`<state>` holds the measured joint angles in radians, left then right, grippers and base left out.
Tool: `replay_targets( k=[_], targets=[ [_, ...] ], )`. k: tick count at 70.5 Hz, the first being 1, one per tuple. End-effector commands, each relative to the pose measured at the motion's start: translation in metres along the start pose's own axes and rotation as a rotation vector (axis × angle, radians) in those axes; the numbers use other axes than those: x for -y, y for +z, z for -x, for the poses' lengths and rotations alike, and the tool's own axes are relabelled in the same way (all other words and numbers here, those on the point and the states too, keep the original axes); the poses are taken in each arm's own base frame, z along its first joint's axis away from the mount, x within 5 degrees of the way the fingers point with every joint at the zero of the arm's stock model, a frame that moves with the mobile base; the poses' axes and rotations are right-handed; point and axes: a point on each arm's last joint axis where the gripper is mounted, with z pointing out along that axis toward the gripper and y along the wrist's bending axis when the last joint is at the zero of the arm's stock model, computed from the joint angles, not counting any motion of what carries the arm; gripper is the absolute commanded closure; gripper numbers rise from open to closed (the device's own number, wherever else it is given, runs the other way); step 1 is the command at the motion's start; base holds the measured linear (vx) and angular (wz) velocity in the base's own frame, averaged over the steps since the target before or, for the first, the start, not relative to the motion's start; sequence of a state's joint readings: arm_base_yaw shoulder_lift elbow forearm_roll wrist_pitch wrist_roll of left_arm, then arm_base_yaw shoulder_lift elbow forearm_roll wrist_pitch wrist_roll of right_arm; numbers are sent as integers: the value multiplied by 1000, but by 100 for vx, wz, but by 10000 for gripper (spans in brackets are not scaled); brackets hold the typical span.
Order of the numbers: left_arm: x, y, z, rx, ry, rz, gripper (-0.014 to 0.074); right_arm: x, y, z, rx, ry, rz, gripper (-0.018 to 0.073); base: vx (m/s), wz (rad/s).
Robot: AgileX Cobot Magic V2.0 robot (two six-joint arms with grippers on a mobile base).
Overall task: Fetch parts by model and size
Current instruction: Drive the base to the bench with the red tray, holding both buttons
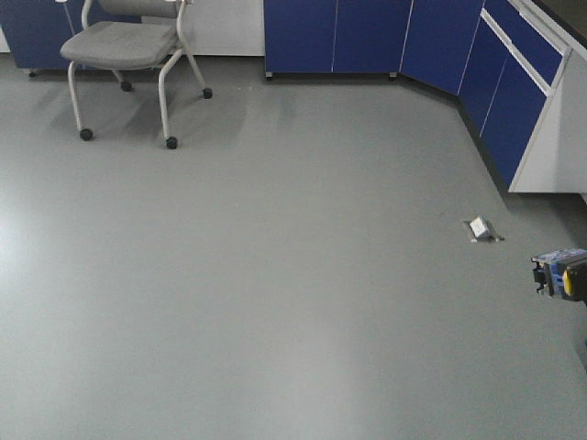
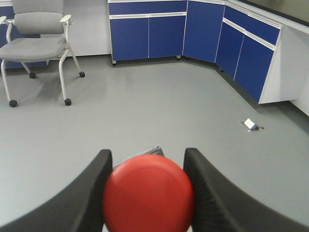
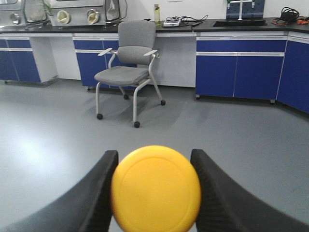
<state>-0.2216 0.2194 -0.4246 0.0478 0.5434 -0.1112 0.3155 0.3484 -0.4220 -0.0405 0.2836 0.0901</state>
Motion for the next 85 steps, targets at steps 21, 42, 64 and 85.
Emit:
replay_targets(
  k=[21,42,64,85],
  targets=[
    [2,-1,14,87,0,-15,603,-1,-2,17,105,-11,3,567,70,-7],
    [2,-1,14,87,0,-15,603,-1,-2,17,104,-11,3,567,70,-2],
    [2,-1,14,86,0,-15,603,-1,-2,17,105,-11,3,567,66,-3],
    [2,-1,14,86,0,-15,603,-1,-2,17,105,-11,3,567,59,-3]
  ],
)
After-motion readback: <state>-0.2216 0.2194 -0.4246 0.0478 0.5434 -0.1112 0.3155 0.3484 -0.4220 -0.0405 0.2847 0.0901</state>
